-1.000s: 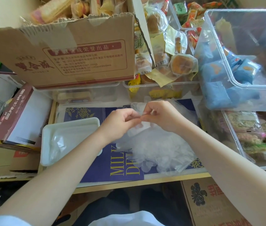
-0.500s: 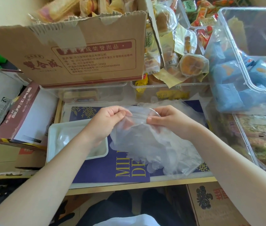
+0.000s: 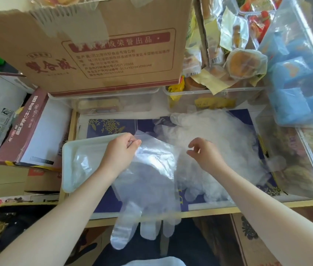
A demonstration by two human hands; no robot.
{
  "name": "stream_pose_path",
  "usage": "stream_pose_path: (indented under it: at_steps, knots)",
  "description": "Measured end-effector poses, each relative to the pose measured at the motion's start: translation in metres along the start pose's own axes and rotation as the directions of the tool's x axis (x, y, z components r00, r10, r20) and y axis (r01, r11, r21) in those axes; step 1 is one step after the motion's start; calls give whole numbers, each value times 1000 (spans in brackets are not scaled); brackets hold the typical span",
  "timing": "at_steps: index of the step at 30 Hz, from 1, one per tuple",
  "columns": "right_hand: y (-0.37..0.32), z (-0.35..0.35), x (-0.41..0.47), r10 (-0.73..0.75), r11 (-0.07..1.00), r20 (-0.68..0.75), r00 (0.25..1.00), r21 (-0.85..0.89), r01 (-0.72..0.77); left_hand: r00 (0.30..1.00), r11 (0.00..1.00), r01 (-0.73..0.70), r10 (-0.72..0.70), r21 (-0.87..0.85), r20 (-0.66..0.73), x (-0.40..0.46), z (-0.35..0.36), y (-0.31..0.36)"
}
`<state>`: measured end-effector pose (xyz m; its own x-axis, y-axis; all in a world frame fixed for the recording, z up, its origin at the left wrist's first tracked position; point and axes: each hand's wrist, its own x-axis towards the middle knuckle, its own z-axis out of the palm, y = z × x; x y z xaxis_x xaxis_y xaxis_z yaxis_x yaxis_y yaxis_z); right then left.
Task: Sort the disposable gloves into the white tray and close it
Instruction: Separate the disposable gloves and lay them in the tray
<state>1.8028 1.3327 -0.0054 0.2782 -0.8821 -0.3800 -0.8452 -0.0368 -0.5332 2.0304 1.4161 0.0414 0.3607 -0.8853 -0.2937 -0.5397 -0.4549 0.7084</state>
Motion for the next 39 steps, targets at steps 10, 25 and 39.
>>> stream_pose_path:
  at_steps: [10, 25, 39]
  knots:
    - [58, 18, -5, -28, 903, -115, 993, -430, -25, 980, 992, -107, 93, 73, 174, 4, 9, -12]
    - [26, -49, -33, -521, 840, -534, 665, -185, 510, 918, 872, -32, 219, -488, 331, 4, 39, 64]
    - [25, -103, -46, -214, 866, -270, 939, 393, 310, 880, 902, -244, 360, -355, 311, -13, 48, 92]
